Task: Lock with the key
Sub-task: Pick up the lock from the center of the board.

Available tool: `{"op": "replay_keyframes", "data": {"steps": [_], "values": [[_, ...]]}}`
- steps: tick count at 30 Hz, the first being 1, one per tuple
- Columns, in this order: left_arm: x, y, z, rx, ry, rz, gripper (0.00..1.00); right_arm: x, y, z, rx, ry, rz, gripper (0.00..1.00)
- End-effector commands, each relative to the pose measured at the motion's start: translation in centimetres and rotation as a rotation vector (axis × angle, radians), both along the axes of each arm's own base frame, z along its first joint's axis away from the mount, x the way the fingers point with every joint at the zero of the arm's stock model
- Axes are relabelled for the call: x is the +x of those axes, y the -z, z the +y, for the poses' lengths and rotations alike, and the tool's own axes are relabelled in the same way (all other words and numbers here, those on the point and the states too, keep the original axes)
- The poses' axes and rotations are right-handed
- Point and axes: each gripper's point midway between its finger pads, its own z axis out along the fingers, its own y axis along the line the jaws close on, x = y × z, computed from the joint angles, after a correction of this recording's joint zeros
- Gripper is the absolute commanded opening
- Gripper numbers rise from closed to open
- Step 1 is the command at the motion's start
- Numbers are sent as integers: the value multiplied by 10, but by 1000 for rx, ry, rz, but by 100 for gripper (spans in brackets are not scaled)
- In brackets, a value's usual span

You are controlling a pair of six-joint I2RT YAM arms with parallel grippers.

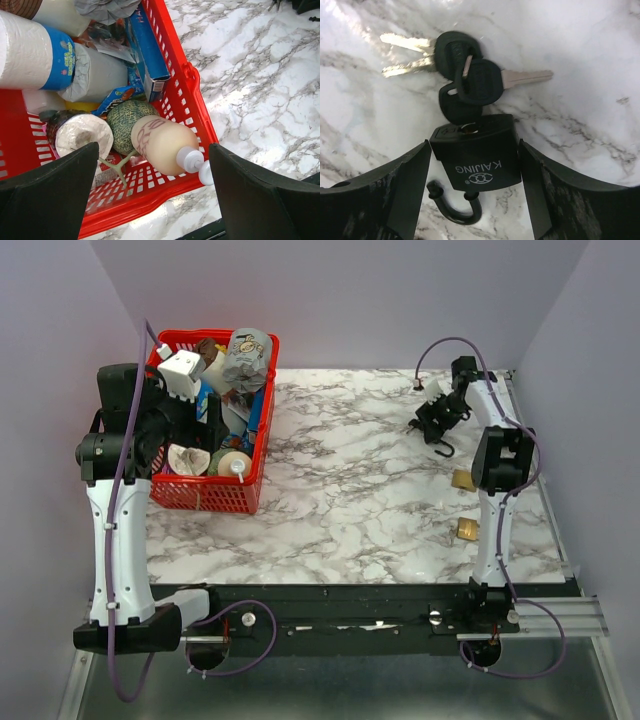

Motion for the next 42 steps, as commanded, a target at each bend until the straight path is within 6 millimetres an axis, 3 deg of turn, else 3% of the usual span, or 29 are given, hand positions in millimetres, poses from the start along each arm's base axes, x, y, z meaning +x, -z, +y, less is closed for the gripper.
{"op": "replay_keyframes", "data": {"steps": [1,7,14,18,25,26,30,36,42], "values": [[-5,-2,0,14,8,-6,99,-44,-6,14,27,-78,110,81],[-6,-1,-5,-18,21,1,99,-54,-1,13,14,-89,114,77],[-4,-5,-9,-67,5,-1,99,-51,-7,35,17,-100,74,59],[-3,-5,-10,-83,-5,-13,99,-60,-20,46,63,-108,72,46],[-9,-6,-26,-97,113,-115,99,-97,-69,78,250,-144,121,17],[-10,-6,-27,-84,135,-135,99,-107,-83,86,298,-155,130,9],[-16,-6,-41,-81,252,-189,99,-137,-113,106,411,-176,166,1],[-20,-16,-65,-105,417,-273,99,-183,-162,133,591,-220,205,1],[-16,-18,-98,17,537,-435,99,-220,-193,151,789,-214,316,1]]}}
